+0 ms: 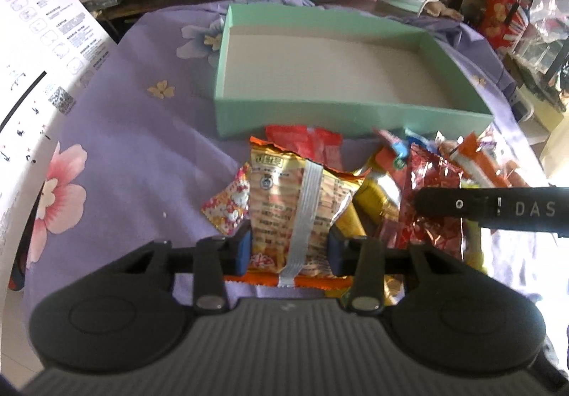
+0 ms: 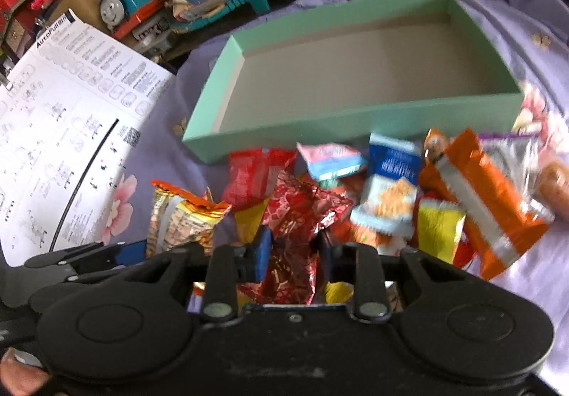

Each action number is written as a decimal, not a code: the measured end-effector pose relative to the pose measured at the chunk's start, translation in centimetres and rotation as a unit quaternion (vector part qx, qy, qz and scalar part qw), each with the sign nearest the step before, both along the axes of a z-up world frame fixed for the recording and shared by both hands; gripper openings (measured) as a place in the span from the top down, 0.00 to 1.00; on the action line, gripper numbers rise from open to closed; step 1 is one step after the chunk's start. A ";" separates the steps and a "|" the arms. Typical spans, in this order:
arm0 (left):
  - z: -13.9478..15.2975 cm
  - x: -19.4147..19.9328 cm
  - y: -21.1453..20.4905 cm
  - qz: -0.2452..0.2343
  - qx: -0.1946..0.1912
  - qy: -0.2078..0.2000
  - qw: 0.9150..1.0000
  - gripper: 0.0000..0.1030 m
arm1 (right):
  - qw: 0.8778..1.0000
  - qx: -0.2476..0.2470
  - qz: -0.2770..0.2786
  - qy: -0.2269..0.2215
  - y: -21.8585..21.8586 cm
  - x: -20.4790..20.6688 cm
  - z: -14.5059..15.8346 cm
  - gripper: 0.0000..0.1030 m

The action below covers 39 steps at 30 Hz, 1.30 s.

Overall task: Organize snacks
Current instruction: 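Place chip bag in tray with left tool while right tool drops red candy in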

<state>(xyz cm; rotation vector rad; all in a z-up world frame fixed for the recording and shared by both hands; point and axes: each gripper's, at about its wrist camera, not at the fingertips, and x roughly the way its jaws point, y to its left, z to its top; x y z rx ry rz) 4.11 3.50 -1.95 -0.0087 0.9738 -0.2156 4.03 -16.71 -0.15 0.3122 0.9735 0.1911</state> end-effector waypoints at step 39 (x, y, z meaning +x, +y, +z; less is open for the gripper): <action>-0.2 28.6 -3.7 0.057 0.073 -0.059 0.994 0.00 | 0.999 -0.005 0.002 -0.032 -1.7 28.4 -1.0 0.00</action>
